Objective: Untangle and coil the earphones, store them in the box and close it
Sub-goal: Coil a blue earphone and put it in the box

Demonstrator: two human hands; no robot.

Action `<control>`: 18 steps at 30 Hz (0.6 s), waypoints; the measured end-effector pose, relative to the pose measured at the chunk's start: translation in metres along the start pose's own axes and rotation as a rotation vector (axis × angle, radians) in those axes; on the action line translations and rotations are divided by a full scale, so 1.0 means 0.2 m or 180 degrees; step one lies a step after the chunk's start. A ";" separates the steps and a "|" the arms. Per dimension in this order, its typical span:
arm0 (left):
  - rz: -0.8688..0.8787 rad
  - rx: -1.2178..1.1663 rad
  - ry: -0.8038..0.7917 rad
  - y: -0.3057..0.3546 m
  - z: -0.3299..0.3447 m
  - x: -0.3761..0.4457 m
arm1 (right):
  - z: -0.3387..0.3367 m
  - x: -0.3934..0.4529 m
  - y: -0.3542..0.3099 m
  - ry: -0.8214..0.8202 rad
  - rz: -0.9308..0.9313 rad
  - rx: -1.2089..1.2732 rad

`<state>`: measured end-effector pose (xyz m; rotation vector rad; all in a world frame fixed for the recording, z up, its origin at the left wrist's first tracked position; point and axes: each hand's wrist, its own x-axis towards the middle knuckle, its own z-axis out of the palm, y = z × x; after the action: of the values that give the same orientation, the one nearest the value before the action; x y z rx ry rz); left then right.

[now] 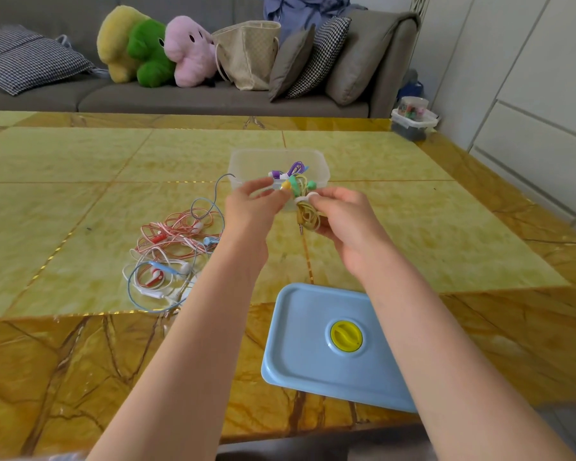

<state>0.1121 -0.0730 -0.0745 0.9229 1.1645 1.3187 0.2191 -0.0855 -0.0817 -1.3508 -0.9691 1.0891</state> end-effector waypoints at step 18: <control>0.1068 0.2313 0.0390 0.04 -0.26 0.17 | 0.28 0.54 -0.15 0.0421 -0.1090 -0.2789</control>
<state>0.0566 -0.0443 -0.0821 1.6325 1.6849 1.2286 0.1915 0.0348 -0.0599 -1.8122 -1.5988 0.2848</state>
